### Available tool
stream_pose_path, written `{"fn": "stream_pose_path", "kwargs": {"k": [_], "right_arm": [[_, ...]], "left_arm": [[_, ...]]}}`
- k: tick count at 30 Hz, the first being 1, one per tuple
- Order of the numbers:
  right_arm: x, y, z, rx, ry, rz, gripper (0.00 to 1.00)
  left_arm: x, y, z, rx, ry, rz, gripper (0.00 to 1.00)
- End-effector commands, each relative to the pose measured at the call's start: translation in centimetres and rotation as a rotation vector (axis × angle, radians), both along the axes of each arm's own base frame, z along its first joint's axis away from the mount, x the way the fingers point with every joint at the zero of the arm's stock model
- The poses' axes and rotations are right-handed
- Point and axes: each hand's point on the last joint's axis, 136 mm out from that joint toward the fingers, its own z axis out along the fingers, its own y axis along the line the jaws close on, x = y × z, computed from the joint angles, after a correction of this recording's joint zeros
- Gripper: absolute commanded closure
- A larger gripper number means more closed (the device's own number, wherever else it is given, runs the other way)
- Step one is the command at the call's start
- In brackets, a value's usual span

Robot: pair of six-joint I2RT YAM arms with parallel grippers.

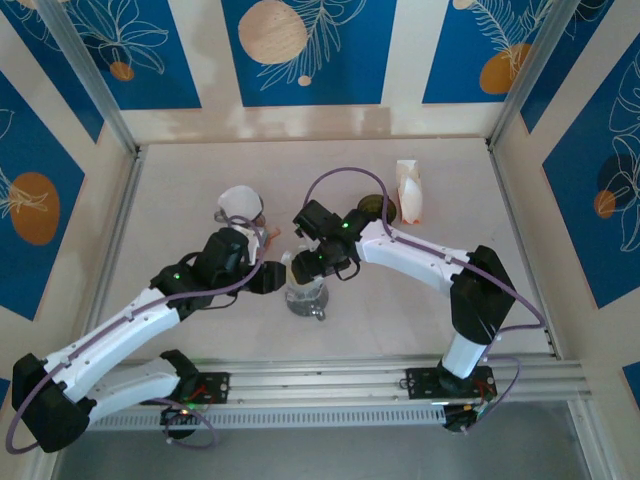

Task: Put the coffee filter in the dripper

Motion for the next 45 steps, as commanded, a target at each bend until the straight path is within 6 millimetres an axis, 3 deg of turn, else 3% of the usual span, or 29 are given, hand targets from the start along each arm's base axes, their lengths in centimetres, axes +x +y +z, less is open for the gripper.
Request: {"fn": "stream_pose_path", "kwargs": {"k": [1,8,16,20,24,28,36,45], "right_arm": [[-0.2,0.0,-1.3,-0.035,0.000,0.005,0.31],[-0.2,-0.3,-1.6,-0.053,-0.002,0.001,0.31],[-0.3,-0.4,-1.5,-0.056,-0.006,0.003,0.31],[-0.3,-0.4,-1.4,-0.056,-0.008,0.003,0.31],[-0.2,-0.5,-1.2,-0.054,-0.015,0.001,0.31],[-0.1,-0.2,-0.6,-0.035,-0.022,0.000,0.31],[0.3,0.0,1.9,0.021,-0.076,-0.008,0.31],[-0.6,-1.6,5.0,0.075,-0.127,-0.040,0.31]], "left_arm": [[0.1,0.2,-0.1,-0.011,0.002,0.009,0.42],[0.7,0.8,1.1,-0.034,-0.048,0.042,0.29],[1.7,0.8,0.2,-0.043,-0.029,0.061,0.20],[2.1,1.1,-0.3,-0.034,-0.013,0.081,0.22],[2.1,1.7,-0.9,-0.016,0.008,0.103,0.32],[1.9,1.7,-1.2,-0.023,0.022,0.098,0.33],[1.8,1.5,-1.2,-0.039,0.030,0.094,0.33],[1.7,1.3,-1.4,-0.051,0.038,0.092,0.33]]}}
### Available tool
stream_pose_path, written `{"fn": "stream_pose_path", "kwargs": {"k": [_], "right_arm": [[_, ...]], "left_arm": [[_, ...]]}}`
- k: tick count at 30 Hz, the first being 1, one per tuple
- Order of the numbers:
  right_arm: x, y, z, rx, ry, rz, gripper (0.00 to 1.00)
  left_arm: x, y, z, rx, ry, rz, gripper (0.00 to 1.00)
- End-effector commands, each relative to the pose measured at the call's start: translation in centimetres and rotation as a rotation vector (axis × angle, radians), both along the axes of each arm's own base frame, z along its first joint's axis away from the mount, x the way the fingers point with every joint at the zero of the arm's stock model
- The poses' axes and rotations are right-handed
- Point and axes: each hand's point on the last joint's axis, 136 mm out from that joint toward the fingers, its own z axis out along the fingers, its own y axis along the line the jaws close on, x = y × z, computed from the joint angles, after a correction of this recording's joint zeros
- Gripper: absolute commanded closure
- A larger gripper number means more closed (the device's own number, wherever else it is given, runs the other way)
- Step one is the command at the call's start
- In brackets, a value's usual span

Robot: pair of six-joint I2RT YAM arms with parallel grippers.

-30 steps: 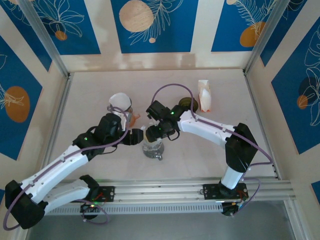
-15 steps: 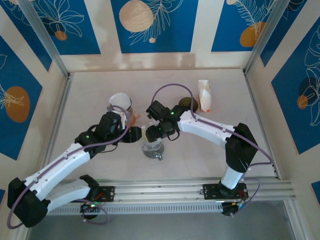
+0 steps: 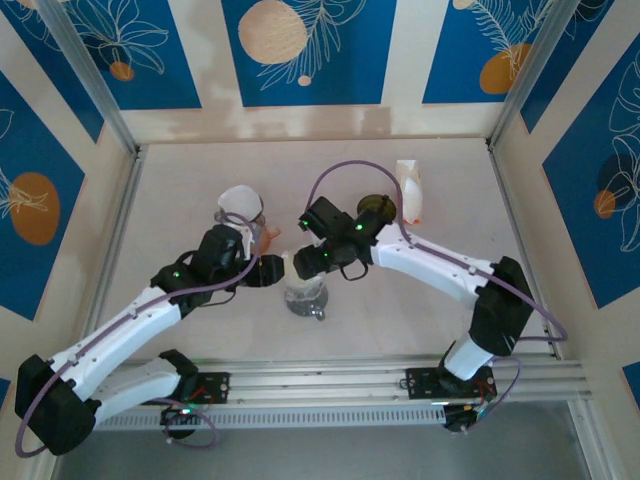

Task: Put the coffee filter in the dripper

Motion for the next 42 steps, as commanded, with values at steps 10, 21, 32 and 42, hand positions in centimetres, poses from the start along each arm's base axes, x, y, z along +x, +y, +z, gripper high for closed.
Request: {"fn": "stream_pose_path", "kwargs": {"k": [10,21,32,42], "right_arm": [[-3.1,-2.4,0.3,0.021,-0.009,-0.033,0.31],[-2.4,-1.8,2.5,0.121,-0.053,-0.043,0.31],[-0.4,-3.9,2.3,0.144,-0.022,-0.158,0.35],[-0.4,-4.8,1.3,0.124,-0.012,-0.186,0.37]], "left_arm": [[-0.2,0.1,-0.7,-0.015,0.030,0.008,0.33],[0.0,0.0,-0.7,-0.017,0.029,0.008,0.32],[0.0,0.0,-0.9,-0.018,0.030,0.010,0.31],[0.0,0.1,-1.0,-0.017,0.033,0.013,0.31]]}}
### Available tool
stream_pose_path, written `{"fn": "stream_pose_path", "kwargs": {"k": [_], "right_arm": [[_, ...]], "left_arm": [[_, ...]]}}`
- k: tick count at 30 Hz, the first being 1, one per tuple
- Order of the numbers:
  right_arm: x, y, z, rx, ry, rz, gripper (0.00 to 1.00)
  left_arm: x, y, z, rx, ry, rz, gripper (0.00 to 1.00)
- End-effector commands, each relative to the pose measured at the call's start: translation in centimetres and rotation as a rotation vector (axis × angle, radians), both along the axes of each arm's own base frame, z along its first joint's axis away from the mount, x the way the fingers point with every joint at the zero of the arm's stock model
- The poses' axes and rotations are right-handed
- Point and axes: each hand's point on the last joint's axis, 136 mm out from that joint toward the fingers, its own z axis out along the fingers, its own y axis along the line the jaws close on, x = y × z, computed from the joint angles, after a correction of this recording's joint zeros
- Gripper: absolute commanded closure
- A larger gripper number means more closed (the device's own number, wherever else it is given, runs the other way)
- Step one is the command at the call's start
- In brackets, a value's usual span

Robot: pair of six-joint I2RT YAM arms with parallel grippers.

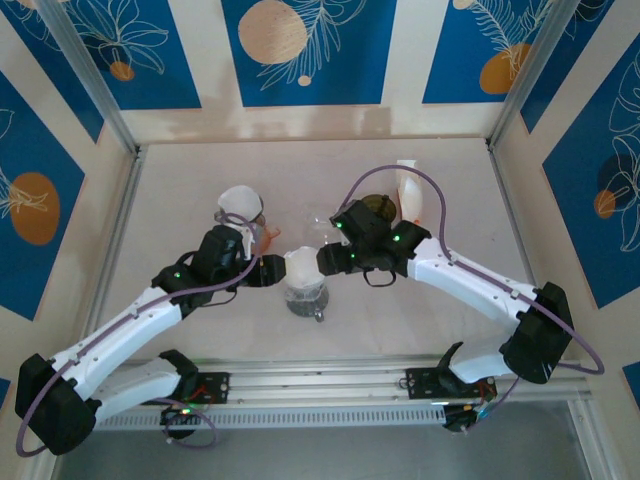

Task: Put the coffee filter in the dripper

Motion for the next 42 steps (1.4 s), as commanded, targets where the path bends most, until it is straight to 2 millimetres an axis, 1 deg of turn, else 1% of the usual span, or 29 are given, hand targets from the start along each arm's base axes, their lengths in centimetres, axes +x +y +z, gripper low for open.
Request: {"fn": "stream_pose_path", "kwargs": {"k": [1,6,8,10,14,17,19,25,29,32,37,39,42], "right_arm": [[-0.4,-0.1,0.5,0.021,-0.003,0.001,0.36],[-0.7,1.4,2.5,0.078,-0.076,0.063,0.32],[-1.0,1.9,2.8,0.088,-0.077,0.083,0.32],[-1.2,2.4,2.6,0.090,-0.057,0.099,0.31],[-1.7,2.8,1.0,0.044,0.006,0.110,0.32],[-1.9,2.5,0.1,0.005,0.034,0.103,0.33],[-2.0,2.2,-0.1,-0.009,0.038,0.095,0.33],[-1.9,1.0,0.2,-0.030,0.023,0.061,0.33],[-2.0,0.2,-0.1,-0.039,0.027,0.035,0.33],[-2.0,0.3,-0.1,-0.027,0.024,0.036,0.33],[-1.8,1.7,1.1,0.009,-0.012,0.084,0.32],[-1.5,1.7,1.5,0.018,-0.033,0.071,0.31],[-1.0,1.4,2.9,0.049,-0.090,0.046,0.31]], "left_arm": [[-0.1,0.4,-1.0,0.010,0.031,0.014,0.32],[-0.1,0.4,-1.0,0.008,0.032,0.016,0.32],[-0.1,0.4,-1.0,0.007,0.033,0.017,0.31],[-0.2,0.4,-1.1,0.008,0.035,0.016,0.32],[-0.2,0.4,-1.1,0.008,0.035,0.016,0.32],[-0.2,0.4,-1.1,0.006,0.034,0.014,0.31],[-0.2,0.3,-1.1,0.005,0.034,0.014,0.31],[-0.2,0.3,-1.3,0.003,0.039,0.014,0.31],[-0.1,0.3,-1.3,0.001,0.038,0.014,0.32],[-0.2,0.3,-1.3,0.000,0.039,0.013,0.31],[-0.1,0.3,-1.2,0.004,0.036,0.014,0.31],[-0.1,0.3,-1.3,0.003,0.037,0.016,0.32],[-0.1,0.3,-1.0,-0.003,0.033,0.014,0.30]]}}
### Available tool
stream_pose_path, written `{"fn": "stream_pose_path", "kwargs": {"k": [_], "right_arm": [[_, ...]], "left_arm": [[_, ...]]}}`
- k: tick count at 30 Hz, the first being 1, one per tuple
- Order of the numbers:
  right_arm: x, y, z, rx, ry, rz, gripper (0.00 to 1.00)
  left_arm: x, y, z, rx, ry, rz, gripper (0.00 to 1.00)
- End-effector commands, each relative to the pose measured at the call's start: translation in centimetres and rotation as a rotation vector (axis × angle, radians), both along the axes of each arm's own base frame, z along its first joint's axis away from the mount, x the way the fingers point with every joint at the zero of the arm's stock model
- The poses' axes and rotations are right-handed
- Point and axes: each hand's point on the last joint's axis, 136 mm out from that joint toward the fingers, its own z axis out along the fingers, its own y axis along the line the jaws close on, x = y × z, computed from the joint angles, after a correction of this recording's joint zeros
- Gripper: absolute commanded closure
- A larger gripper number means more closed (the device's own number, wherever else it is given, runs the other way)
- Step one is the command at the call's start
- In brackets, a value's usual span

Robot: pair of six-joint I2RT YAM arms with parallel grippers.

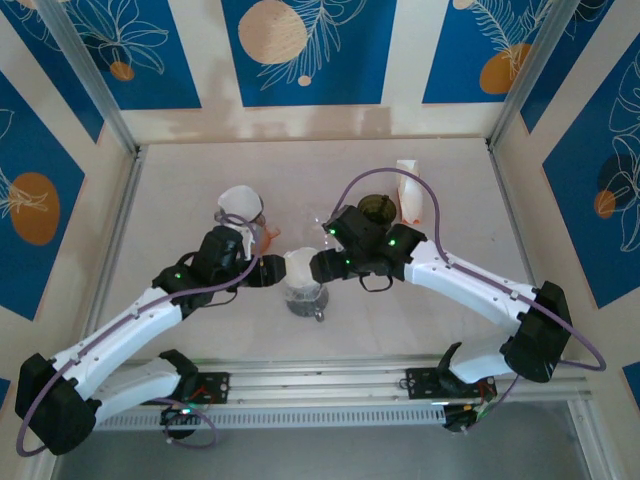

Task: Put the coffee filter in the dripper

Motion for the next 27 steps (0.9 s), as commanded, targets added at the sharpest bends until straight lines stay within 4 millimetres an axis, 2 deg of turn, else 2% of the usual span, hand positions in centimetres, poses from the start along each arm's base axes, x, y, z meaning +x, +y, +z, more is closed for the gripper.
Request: {"fn": "stream_pose_path", "kwargs": {"k": [1,6,12,19,24,27], "right_arm": [[0.6,-0.1,3.0,0.071,-0.105,-0.016,0.31],[0.6,-1.0,5.1,0.133,-0.190,-0.037,0.31],[0.1,-2.2,5.1,0.151,-0.217,-0.057,0.31],[-0.9,-3.2,2.8,0.129,-0.171,-0.075,0.32],[-2.1,-4.4,0.5,0.108,-0.129,-0.085,0.35],[-3.2,-5.1,-1.3,0.103,-0.083,-0.084,0.39]], "left_arm": [[-0.1,0.3,-0.7,0.000,0.030,0.010,0.29],[-0.1,0.1,0.7,-0.027,-0.004,0.003,0.23],[-0.1,-0.2,3.0,-0.087,-0.060,-0.007,0.13],[-0.2,0.1,5.0,-0.120,-0.118,0.002,0.09],[0.0,2.1,3.8,-0.058,-0.106,0.072,0.11],[0.1,3.9,2.4,-0.034,-0.071,0.139,0.22]]}}
